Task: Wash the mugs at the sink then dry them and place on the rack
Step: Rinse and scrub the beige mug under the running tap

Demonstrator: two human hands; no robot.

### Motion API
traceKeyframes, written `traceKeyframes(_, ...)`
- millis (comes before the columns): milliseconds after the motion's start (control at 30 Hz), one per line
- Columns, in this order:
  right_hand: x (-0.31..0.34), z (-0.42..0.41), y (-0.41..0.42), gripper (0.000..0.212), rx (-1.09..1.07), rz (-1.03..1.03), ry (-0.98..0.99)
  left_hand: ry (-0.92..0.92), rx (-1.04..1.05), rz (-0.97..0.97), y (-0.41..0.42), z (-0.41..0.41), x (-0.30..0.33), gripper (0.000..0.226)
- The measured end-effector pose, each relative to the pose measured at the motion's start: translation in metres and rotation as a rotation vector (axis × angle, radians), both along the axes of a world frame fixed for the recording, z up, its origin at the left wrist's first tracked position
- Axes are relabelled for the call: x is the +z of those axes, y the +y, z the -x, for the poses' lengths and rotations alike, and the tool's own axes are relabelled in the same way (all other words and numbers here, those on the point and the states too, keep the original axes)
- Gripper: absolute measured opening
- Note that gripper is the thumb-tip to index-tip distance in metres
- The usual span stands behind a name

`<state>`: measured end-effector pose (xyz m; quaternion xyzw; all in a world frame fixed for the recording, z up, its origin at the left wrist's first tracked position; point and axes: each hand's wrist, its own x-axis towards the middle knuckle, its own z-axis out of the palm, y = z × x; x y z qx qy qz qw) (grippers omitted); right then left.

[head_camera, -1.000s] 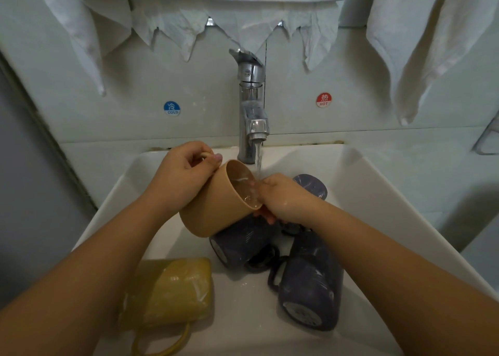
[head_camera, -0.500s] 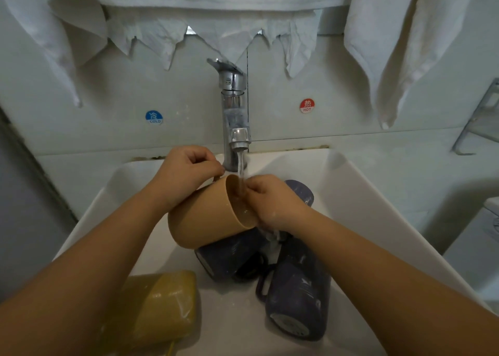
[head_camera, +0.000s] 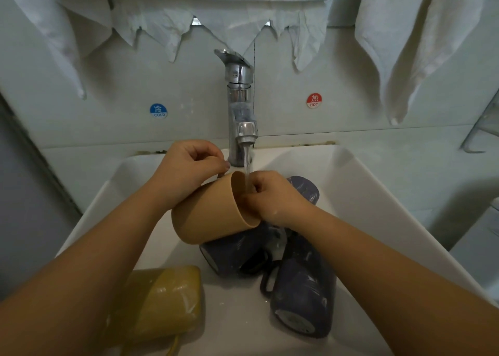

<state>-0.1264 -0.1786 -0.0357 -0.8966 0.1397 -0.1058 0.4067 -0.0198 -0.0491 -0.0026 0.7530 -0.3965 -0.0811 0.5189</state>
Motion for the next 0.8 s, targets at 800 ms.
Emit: traceKeyframes(800, 0.0022, -0.0013, 0.0037, 0.021, -0.02, -0.111, -0.029, 0.027, 0.012, 0.068, 0.0062, 0.0029, 0.0004, 0.019)
